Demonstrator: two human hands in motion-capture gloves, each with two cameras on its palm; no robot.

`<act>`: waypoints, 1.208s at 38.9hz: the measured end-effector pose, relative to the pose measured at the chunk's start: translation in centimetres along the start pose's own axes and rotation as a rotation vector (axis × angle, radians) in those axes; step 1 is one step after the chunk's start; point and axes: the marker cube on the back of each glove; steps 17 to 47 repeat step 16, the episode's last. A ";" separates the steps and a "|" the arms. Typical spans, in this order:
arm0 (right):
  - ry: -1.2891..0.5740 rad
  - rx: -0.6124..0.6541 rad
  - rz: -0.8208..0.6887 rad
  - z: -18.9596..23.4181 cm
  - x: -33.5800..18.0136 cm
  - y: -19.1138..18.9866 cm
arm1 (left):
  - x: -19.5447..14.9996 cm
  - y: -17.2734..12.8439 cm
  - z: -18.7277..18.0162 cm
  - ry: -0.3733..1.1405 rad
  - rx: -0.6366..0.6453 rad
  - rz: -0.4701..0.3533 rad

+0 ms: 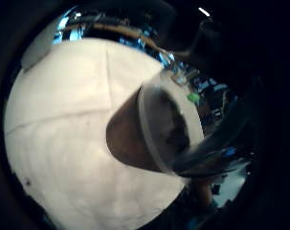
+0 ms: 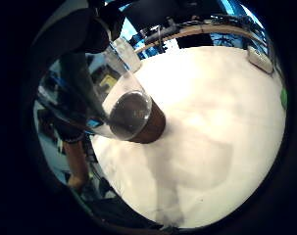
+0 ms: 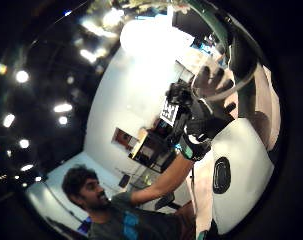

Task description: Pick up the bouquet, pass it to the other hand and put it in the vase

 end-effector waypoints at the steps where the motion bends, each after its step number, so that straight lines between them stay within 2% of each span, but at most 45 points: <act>1: -0.020 -0.015 -0.009 0.5 -0.5 -0.2 | 1.1 0.2 -0.3 0.070 0.041 0.067; 4: -0.084 -0.035 0.012 1.5 -1.4 -1.0 | 3.3 1.0 -1.5 0.099 0.143 0.155; 11: -0.069 -0.038 0.107 2.3 -2.1 -3.1 | 3.2 0.2 -1.8 -0.063 0.174 0.222; 16: -0.029 -0.071 0.141 2.9 -2.1 -4.0 | 3.7 1.0 -2.0 -0.172 0.172 0.225; 47: -0.029 -0.071 0.141 2.9 -2.1 -4.0 | 3.7 1.0 -2.0 -0.172 0.172 0.225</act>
